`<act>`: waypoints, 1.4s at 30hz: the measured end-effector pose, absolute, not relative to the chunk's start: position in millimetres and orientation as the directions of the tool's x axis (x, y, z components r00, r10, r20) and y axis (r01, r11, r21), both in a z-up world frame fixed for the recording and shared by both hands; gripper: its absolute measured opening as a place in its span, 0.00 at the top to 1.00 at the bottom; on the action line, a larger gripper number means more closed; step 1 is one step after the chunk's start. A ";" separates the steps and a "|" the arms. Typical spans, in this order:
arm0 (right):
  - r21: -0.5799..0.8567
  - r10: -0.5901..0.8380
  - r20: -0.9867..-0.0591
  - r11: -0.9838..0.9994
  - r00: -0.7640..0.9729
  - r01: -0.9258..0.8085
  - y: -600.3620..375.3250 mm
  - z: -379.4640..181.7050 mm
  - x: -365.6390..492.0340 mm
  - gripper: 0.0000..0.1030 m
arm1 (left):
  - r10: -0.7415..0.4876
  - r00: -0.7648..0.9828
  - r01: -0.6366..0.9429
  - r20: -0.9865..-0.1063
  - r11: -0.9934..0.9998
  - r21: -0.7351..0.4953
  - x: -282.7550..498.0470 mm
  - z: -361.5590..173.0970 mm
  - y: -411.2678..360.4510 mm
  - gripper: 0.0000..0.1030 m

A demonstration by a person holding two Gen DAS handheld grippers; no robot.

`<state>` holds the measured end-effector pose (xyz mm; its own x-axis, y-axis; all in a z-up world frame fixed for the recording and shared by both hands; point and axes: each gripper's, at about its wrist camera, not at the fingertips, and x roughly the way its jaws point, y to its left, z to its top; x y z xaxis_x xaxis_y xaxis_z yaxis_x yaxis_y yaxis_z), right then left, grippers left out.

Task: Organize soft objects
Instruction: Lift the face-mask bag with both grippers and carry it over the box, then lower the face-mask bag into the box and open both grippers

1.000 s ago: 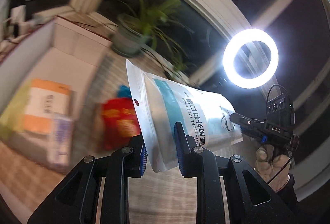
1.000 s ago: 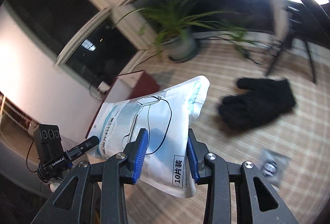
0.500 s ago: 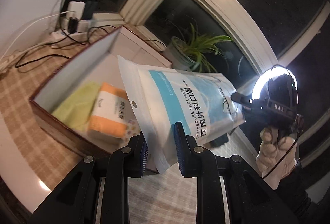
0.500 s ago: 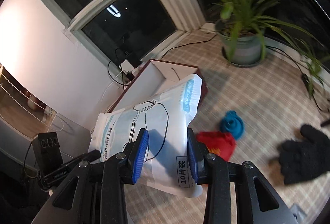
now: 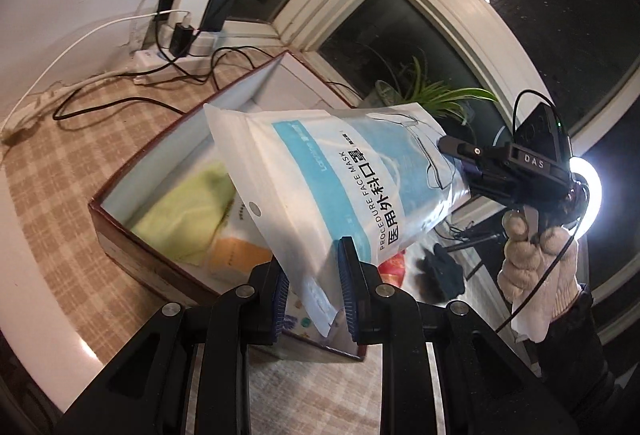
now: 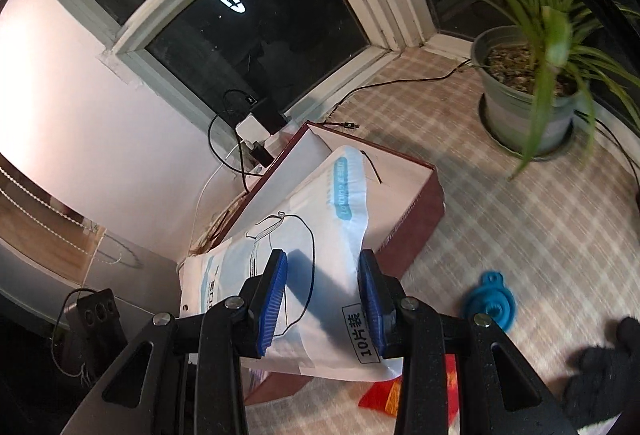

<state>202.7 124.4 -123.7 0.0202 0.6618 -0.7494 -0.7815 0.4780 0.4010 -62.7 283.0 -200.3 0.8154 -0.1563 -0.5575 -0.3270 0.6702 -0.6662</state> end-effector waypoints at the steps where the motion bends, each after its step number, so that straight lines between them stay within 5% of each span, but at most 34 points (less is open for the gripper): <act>1: 0.400 0.659 -0.752 0.478 0.018 -0.782 128.6 -125.6 205.1 0.68 | -0.151 0.812 -0.335 -0.563 0.670 -0.663 -60.6 -201.5 284.7 0.79; 17: 0.385 0.631 -0.775 0.496 0.019 -0.779 181.1 -154.2 239.3 0.64 | -0.092 0.782 -0.403 -0.617 0.680 -0.612 -48.4 -207.1 290.3 0.79; 25: 0.342 0.605 -0.795 0.522 0.056 -0.782 190.6 -158.8 240.6 0.48 | -0.077 0.784 -0.404 -0.616 0.689 -0.601 -50.3 -201.5 288.6 0.79; 30: 0.347 0.621 -0.780 0.530 0.076 -0.774 187.8 -152.8 243.1 0.47 | -0.066 0.789 -0.406 -0.610 0.690 -0.600 -54.5 -196.0 288.8 0.79; 42: 0.279 0.638 -0.759 0.500 0.130 -0.820 165.8 -123.3 216.1 0.47 | -0.053 0.793 -0.412 -0.607 0.688 -0.597 -67.9 -191.2 285.7 0.65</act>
